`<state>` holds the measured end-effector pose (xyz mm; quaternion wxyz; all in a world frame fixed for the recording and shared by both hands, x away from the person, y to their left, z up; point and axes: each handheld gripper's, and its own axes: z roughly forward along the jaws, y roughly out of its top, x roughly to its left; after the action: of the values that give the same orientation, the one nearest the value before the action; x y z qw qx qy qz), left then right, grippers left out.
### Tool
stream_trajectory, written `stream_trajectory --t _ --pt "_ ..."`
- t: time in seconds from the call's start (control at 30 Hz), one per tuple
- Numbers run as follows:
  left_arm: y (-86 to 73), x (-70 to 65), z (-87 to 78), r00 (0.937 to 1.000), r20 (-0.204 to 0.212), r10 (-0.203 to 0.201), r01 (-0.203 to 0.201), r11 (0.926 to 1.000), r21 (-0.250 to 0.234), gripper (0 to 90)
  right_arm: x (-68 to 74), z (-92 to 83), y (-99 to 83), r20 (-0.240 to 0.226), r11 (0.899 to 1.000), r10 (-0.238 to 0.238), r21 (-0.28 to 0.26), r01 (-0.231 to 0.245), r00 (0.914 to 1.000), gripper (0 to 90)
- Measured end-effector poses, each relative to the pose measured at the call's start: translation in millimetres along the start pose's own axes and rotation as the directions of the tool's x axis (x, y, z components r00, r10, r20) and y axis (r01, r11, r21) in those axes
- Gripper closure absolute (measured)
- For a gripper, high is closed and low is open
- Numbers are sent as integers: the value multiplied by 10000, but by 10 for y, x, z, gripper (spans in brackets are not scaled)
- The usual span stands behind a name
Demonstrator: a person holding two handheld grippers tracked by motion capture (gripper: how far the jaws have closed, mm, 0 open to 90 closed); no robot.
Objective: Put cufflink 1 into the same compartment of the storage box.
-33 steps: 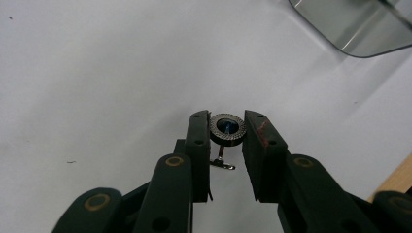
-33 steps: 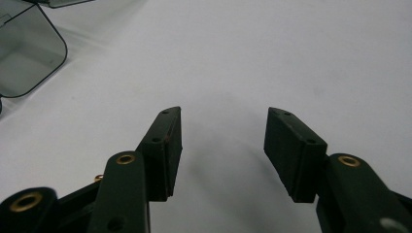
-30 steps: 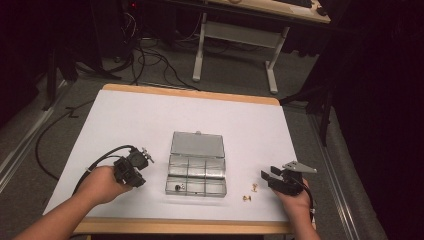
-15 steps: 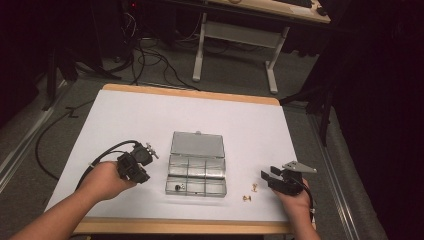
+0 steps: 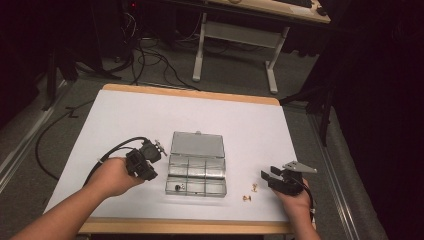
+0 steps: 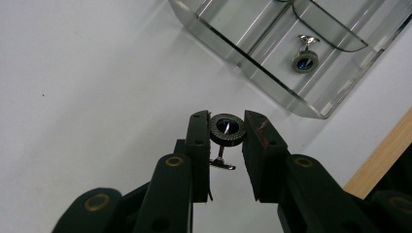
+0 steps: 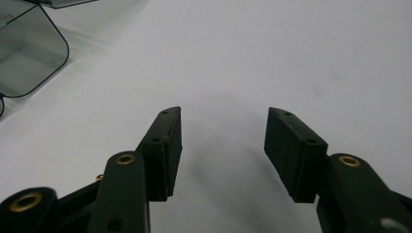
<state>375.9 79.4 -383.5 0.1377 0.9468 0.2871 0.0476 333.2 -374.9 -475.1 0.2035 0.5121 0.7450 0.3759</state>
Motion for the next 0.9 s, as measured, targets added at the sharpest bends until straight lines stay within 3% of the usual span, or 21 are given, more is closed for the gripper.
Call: stream_trajectory --t 0.53,0.9 --pt "210 -114 -11 9994 255 234 -230 9996 -177 735 0 -4 0 -26 10000 59 13 -59 10000 487" --pt "390 -239 89 9967 461 667 -659 9977 -181 735 -3 -3 0 -48 10000 69 15 -69 10000 487"
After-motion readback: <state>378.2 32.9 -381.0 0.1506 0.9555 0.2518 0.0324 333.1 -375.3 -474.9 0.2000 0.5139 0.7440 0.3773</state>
